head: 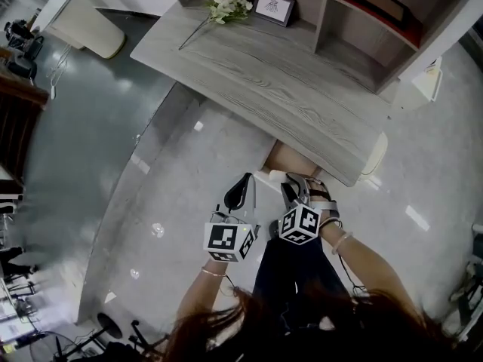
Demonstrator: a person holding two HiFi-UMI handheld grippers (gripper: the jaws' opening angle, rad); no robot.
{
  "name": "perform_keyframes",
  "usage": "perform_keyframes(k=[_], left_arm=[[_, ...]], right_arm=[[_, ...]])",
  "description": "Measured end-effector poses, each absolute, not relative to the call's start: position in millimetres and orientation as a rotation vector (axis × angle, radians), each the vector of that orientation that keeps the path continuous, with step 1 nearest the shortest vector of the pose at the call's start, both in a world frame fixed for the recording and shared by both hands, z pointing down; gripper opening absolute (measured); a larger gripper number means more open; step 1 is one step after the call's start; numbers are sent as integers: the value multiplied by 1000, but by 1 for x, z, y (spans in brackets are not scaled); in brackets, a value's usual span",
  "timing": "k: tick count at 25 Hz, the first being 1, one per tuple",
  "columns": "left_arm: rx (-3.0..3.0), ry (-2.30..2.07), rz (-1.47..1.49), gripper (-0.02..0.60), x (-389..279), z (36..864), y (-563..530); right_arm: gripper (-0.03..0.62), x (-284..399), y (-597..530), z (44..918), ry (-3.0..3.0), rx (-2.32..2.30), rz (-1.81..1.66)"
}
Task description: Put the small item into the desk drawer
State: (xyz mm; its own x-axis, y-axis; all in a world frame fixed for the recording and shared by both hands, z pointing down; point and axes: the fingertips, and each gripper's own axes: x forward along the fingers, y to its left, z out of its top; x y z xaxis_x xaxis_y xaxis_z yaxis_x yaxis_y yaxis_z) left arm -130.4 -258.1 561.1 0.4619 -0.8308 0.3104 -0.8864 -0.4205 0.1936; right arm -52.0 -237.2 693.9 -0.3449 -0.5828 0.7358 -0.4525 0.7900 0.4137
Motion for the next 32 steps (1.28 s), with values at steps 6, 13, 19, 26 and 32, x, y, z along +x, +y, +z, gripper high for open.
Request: perform_keyframes(k=[6, 13, 19, 26, 32], left_arm=[[2389, -1441, 249, 15, -126, 586, -267], [2384, -1423, 260, 15, -122, 613, -273], [2370, -1422, 259, 15, -123, 634, -277], [2356, -1432, 255, 15, -131, 653, -282], [2345, -1438, 260, 15, -140, 666, -285]], right_arm=[[110, -45, -242, 732, -1952, 713, -168], [111, -44, -246, 770, -1908, 672, -155], [112, -45, -251, 798, -1867, 663, -134], [112, -42, -258, 823, -1817, 653, -123], [114, -41, -264, 838, -1768, 655, -117]])
